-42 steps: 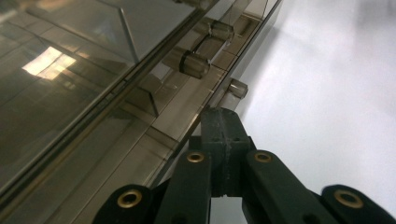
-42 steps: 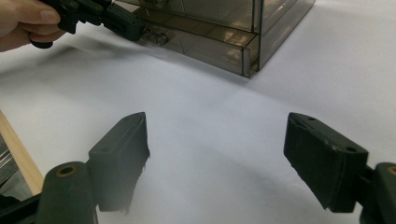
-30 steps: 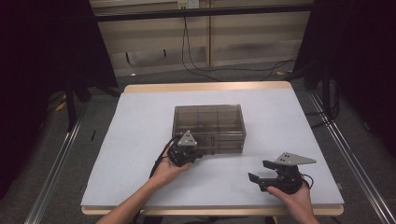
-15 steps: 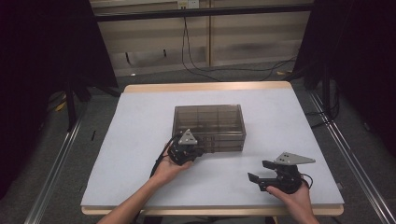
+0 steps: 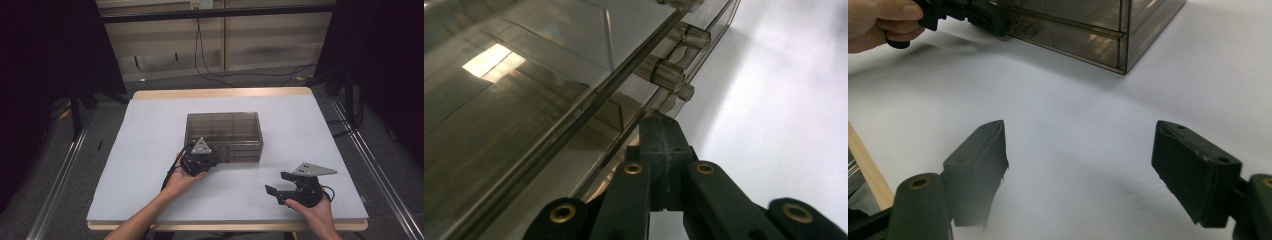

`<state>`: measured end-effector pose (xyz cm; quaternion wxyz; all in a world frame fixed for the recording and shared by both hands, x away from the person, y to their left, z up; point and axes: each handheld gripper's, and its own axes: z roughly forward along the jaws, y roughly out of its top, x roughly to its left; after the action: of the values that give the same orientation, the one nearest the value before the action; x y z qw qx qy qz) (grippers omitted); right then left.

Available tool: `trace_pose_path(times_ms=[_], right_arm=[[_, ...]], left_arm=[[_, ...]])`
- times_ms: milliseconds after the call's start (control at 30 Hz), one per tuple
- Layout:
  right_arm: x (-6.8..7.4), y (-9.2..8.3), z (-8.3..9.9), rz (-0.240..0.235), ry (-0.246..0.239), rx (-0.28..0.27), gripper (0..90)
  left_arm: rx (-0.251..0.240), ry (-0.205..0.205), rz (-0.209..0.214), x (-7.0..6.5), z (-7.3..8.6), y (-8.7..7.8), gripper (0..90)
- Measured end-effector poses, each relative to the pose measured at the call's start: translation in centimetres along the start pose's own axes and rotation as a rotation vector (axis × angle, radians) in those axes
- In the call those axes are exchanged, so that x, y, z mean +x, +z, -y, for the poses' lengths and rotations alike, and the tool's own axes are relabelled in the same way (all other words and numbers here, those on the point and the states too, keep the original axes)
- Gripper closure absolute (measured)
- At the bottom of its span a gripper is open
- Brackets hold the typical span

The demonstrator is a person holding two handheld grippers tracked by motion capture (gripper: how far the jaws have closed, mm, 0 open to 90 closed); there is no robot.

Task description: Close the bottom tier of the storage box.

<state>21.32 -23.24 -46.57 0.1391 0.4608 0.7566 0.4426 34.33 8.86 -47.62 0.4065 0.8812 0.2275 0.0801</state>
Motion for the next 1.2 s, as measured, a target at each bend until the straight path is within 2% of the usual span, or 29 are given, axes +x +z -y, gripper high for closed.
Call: trace_pose_path(times_ms=[100, 300, 400, 467, 500, 567, 600, 633, 733, 767, 833, 900, 1000, 1067, 1100, 1200], right_arm=[[0.0, 0.0, 0.0, 0.001, 0.0, 0.002, 22.3], [0.1, -0.1, 0.0, -0.005, -0.003, -0.002, 22.2], [0.1, -0.2, 0.0, -0.005, 0.001, -0.005, 22.2], [0.0, -0.3, 0.1, -0.004, 0.003, -0.006, 22.1], [-0.1, -0.3, 0.1, -0.001, 0.008, -0.008, 22.1], [-0.1, -0.3, 0.1, -0.001, 0.008, -0.008, 22.1], [0.0, -0.3, 0.1, -0.001, 0.007, -0.008, 22.0], [0.0, -0.3, 0.1, -0.002, 0.008, -0.009, 22.0], [0.0, -0.4, 0.1, -0.003, 0.009, -0.01, 21.9], [0.0, -0.4, 0.1, -0.001, 0.008, -0.01, 21.9], [0.0, -0.4, 0.1, -0.002, 0.007, -0.011, 21.8], [0.0, -0.4, 0.1, 0.0, 0.008, -0.01, 21.7], [0.0, -0.4, 0.1, -0.001, 0.011, -0.01, 21.5], [-0.1, -0.4, 0.1, 0.001, 0.014, -0.01, 21.4], [-0.1, -0.4, 0.1, 0.001, 0.014, -0.01, 21.4], [-0.2, -0.4, 0.1, 0.006, 0.018, -0.011, 21.2]], left_arm=[[-0.008, 0.001, 0.01, 0.1, 0.0, 0.1, 90.0], [0.021, 0.005, -0.005, 0.0, 0.0, 0.0, 90.0], [0.016, 0.007, -0.002, -0.2, 0.0, -0.3, 85.6], [0.006, 0.009, 0.02, -0.4, -0.2, -0.7, 82.3], [-0.002, 0.03, 0.028, -0.8, -0.4, -1.2, 78.0], [-0.006, 0.026, 0.035, -1.0, -0.4, -1.4, 70.8], [-0.01, 0.032, 0.028, -1.1, -0.4, -1.7, 70.8], [-0.015, 0.033, 0.025, -1.3, -0.4, -2.0, 66.2], [-0.014, 0.039, 0.024, -1.5, -0.3, -2.7, 47.9], [-0.006, 0.048, 0.01, -1.6, -0.3, -3.0, 42.7], [-0.002, 0.026, -0.007, -1.9, 0.1, -3.5, 30.4], [-0.014, 0.025, -0.004, -2.0, 0.5, -4.0, 20.5], [-0.011, 0.03, -0.017, -2.2, 1.0, -4.6, 15.3], [0.003, 0.027, 0.006, -2.2, 1.8, -5.4, 10.6], [-0.007, 0.005, 0.0, -2.3, 2.1, -5.7, 8.8], [-0.023, 0.002, -0.008, -2.4, 3.5, -7.1, 6.8]])
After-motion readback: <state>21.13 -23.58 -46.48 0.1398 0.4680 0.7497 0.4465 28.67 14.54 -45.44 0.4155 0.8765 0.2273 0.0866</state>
